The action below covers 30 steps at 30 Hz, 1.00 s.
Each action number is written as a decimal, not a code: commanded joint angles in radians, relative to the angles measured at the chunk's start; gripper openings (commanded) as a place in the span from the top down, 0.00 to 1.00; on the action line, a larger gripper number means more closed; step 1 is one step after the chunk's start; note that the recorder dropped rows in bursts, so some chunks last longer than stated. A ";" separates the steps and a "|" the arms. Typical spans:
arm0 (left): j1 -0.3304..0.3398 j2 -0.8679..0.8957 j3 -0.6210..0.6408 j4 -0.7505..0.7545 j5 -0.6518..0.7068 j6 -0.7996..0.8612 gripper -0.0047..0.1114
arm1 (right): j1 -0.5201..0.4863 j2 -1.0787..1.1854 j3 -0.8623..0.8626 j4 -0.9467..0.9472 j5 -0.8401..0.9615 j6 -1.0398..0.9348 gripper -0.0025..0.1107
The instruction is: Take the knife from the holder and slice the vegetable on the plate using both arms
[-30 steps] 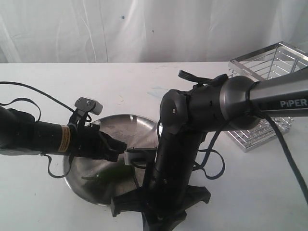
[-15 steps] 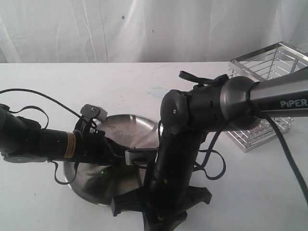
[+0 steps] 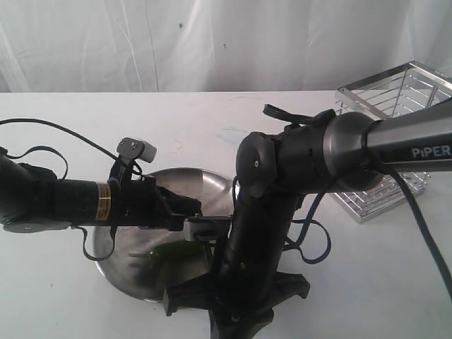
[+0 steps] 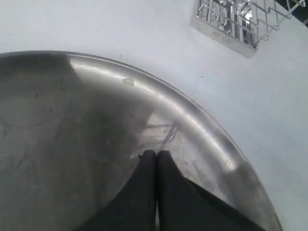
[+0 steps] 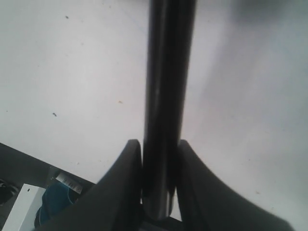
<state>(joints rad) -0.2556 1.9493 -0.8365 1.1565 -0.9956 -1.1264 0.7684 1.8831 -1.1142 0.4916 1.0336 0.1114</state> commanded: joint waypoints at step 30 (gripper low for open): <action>-0.013 -0.087 0.004 -0.071 0.077 0.029 0.96 | -0.001 -0.011 -0.002 0.005 -0.019 -0.029 0.98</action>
<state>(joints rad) -0.2594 1.8706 -0.8365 1.0762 -0.9439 -1.0979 0.7684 1.8831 -1.1142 0.4934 1.0271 0.1012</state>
